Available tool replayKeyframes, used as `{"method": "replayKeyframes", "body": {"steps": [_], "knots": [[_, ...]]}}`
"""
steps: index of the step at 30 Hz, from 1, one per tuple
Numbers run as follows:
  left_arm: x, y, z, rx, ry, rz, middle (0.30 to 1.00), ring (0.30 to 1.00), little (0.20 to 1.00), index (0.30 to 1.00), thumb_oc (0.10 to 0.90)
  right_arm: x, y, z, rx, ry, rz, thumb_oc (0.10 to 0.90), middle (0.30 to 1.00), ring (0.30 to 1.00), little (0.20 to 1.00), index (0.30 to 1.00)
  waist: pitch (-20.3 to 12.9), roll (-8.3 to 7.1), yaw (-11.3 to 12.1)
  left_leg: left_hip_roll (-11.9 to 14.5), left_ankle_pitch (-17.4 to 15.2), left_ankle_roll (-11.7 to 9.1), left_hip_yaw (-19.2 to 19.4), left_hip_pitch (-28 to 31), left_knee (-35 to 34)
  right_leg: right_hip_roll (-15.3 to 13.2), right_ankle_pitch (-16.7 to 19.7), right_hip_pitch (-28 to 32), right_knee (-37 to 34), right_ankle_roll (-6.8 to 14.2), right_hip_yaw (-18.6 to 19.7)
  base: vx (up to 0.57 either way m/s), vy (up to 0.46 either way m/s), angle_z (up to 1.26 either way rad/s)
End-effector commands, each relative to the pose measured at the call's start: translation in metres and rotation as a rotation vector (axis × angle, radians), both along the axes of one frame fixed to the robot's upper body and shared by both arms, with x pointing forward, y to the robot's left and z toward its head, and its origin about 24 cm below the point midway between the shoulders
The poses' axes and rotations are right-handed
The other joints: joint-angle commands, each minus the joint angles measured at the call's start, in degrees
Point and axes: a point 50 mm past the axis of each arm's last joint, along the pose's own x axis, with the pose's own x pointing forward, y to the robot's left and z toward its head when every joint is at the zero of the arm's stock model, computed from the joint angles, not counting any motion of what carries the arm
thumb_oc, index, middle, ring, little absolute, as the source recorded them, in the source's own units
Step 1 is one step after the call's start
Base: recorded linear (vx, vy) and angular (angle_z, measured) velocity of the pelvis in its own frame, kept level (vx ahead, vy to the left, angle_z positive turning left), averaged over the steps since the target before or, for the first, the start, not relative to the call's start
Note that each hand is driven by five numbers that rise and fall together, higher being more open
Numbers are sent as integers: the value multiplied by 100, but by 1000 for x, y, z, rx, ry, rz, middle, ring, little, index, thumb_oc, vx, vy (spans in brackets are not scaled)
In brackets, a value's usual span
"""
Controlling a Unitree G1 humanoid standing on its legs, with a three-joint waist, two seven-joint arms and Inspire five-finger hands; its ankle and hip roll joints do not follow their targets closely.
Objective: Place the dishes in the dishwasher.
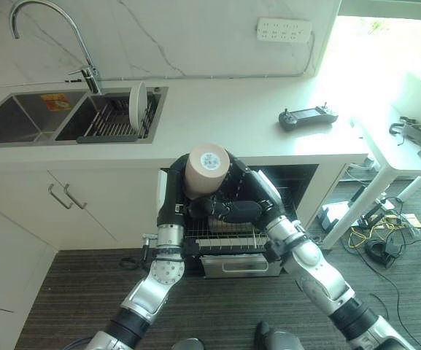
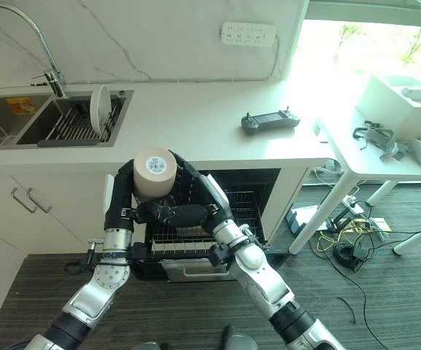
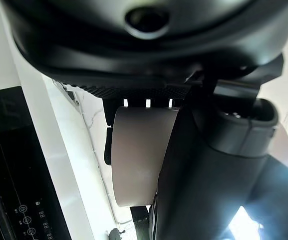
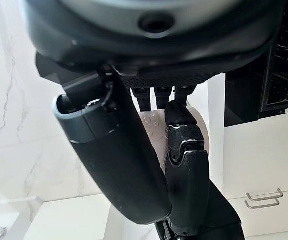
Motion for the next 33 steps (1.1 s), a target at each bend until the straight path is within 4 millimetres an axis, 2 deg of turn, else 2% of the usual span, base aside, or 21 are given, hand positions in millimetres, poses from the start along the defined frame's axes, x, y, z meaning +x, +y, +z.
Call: {"method": "replayKeyframes", "body": {"steps": [1,8,27,33], "knots": [[10,-37,57,-44,-289,-176,300,300,300,300,400,10,27,54,167,-186,75,800,900,900,900,900,-281,-90,123,22,-475,69,-470,-101,71,-229,-1043,764,-75,452,53,0,0,0],[10,-45,51,-62,-255,-194,300,300,300,300,400,12,33,54,173,-176,65,800,900,900,900,900,-262,-99,154,31,-478,67,-476,-102,71,-240,-1038,761,-75,448,39,0,0,0],[7,-64,40,-100,-192,-270,300,300,300,300,400,19,37,83,205,-323,-69,800,900,900,900,900,-197,-82,264,16,-474,81,-505,-107,71,-270,-1025,774,-75,424,-18,3,0,2],[7,-67,42,-96,-190,-287,300,300,300,300,400,20,36,86,212,-347,-98,800,900,900,900,900,-181,-73,270,13,-470,95,-509,-90,71,-273,-1017,793,-75,422,-17,0,0,0]]}}
